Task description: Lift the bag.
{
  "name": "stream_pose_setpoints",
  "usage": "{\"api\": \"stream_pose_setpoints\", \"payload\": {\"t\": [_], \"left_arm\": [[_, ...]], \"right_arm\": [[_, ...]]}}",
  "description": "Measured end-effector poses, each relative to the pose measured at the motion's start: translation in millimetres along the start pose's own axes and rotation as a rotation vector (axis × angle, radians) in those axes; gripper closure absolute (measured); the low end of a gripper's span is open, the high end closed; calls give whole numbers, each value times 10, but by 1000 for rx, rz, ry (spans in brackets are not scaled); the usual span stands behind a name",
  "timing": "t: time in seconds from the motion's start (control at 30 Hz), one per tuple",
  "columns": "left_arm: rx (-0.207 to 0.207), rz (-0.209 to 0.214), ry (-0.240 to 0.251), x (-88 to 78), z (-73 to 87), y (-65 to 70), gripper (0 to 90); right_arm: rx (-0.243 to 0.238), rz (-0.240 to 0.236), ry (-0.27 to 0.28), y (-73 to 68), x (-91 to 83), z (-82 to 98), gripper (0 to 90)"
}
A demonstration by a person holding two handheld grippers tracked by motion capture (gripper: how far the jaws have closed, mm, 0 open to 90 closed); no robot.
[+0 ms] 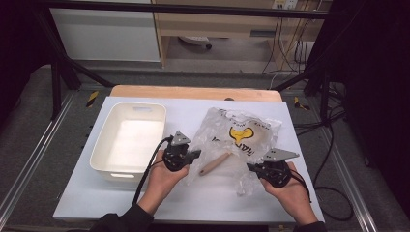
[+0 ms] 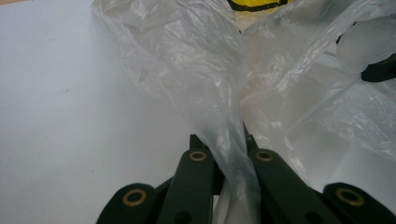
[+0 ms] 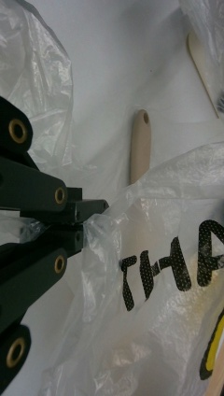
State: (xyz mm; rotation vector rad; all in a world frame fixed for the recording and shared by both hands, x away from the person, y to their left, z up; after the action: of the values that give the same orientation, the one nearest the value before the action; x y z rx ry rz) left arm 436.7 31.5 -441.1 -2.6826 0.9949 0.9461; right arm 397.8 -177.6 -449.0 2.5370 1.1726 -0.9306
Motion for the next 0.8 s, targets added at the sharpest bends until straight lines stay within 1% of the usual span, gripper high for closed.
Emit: {"api": "stream_pose_setpoints", "payload": {"t": [0.07,0.23,0.33,0.4,0.43,0.5,0.8], "left_arm": [[-5,2,3,-2,-18,-4,900],[-10,5,0,-10,-45,-34,900],[-11,4,5,-22,-64,-59,900],[-17,11,7,-30,-74,-64,900],[-14,16,8,-31,-78,-64,900],[-11,24,8,-30,-83,-63,900],[-1,23,14,-47,-169,-96,900]], "right_arm": [[-4,2,7,18,-15,-30,900],[3,5,19,52,-46,-92,900],[-5,9,21,66,-53,-121,900],[-10,13,24,79,-57,-138,900],[-4,13,25,77,-60,-145,900],[-12,15,27,87,-64,-164,900],[-35,26,34,119,-100,-261,900]]}}
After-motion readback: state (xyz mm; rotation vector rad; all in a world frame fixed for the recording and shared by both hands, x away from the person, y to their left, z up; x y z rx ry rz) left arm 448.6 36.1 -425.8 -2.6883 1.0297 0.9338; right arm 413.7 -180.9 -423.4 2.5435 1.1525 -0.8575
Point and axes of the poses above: each handheld gripper's, and its own axes: x roughly forward along the jaws, z roughly out of its underside, y roughly to its right, the point moved 9 cm from there along x, roughly forward along the jaws, and after that the axes turned 7 degrees about -z, right-handed, at the moved point
